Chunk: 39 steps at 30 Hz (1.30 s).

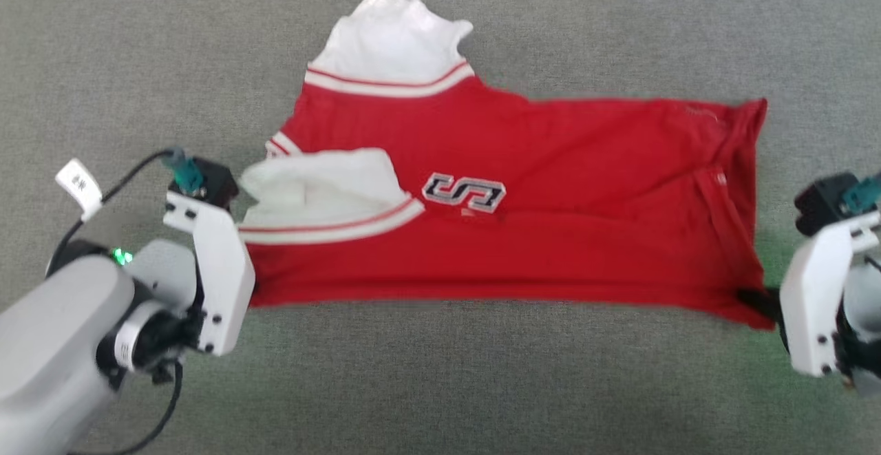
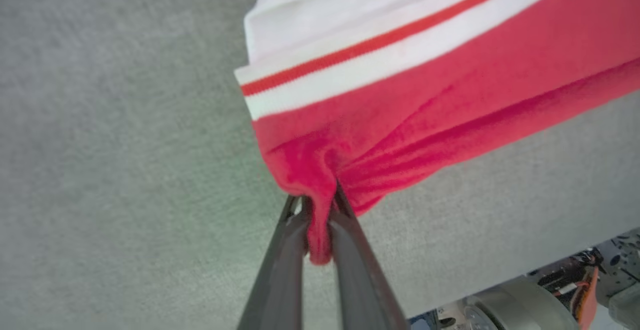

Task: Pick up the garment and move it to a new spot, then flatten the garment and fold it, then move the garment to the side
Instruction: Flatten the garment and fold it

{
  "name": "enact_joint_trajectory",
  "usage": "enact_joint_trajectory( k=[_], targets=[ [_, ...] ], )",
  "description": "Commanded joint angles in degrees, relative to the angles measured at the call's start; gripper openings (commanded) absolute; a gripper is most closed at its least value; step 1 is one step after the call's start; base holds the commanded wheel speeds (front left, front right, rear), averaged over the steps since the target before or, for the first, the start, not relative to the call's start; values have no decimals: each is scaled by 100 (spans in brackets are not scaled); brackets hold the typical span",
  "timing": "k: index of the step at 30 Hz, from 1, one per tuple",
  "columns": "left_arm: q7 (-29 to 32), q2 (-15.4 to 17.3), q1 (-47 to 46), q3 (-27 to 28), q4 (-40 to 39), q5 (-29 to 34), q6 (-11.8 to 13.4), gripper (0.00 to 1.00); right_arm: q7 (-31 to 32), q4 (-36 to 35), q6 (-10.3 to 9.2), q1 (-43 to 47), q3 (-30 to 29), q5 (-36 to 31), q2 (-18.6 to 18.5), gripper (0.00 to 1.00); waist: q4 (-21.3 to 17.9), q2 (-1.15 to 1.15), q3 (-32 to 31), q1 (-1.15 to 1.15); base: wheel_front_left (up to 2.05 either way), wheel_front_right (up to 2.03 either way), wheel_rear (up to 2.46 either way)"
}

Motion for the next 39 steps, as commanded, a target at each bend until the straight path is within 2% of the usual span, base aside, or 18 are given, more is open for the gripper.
enact_joint_trajectory(
  k=[1,4,7,11,12,13,14,15,16,17,18,19,23,30,35,36,39],
  targets=[
    [66,194,206,17,-208,-36,172,0,127,-114,-4,247,-119,16,-117,0,2,0,-1,0,0,0,0],
    [119,420,551,-17,-700,-129,446,0,234,-317,-5,601,-341,53,-49,0,4,0,20,0,0,0,0],
    [70,505,873,-61,-1010,-233,626,0,231,-370,-5,905,-488,2,33,0,10,0,60,0,0,0,0],
    [11,432,1125,-190,-1025,-230,653,0,92,-281,-6,1067,-507,-174,181,0,8,0,115,0,0,0,0],
    [-34,382,1140,-210,-977,-215,608,3,39,-227,-5,1047,-467,-211,228,0,3,0,128,0,0,0,0],
    [-84,322,1130,-210,-913,-193,574,22,-34,-162,-6,1008,-437,-240,290,0,1,0,137,0,0,0,0],
    [-125,275,1123,-208,-845,-195,554,36,-97,-100,-5,962,-399,-273,338,4,-4,0,138,0,0,0,0],
    [-136,254,1108,-209,-788,-200,516,48,-179,-80,-5,930,-337,-335,341,21,-9,0,133,0,0,0,0],
    [-137,269,1063,-213,-738,-160,501,99,-257,-45,-7,896,-302,-364,356,49,-18,0,122,0,0,0,0],
    [-124,288,1019,-201,-704,-150,492,100,-314,-16,-10,848,-265,-371,383,69,-27,0,102,0,0,0,0],
    [-93,324,972,-173,-712,-160,502,100,-373,-17,-9,819,-237,-386,388,98,-35,0,74,0,0,0,0],
    [-67,409,919,-163,-744,-107,508,100,-437,-33,-9,801,-233,-408,381,100,-43,0,44,0,0,0,0],
    [155,711,624,-79,-1116,0,521,100,-656,-231,-9,824,-381,-485,374,100,-90,0,-62,0,0,0,0],
    [448,1132,23,178,-1548,200,462,100,-1550,-867,-3,742,-698,-710,753,100,-366,0,-133,0,0,0,0],
    [324,1099,-443,366,-1273,335,271,100,-2453,-1065,-2,583,-722,-1089,1148,100,-745,0,-101,0,0,0,0],
    [324,1099,-443,366,-1273,335,271,100,-2453,-1065,-2,583,-722,-1089,1148,100,-745,0,-101,0,0,0,0],
    [84,1000,-765,444,-934,583,59,100,-3043,-1123,-2,447,-706,-1378,1443,100,-1007,0,-35,0,0,0,0]
  ],
)
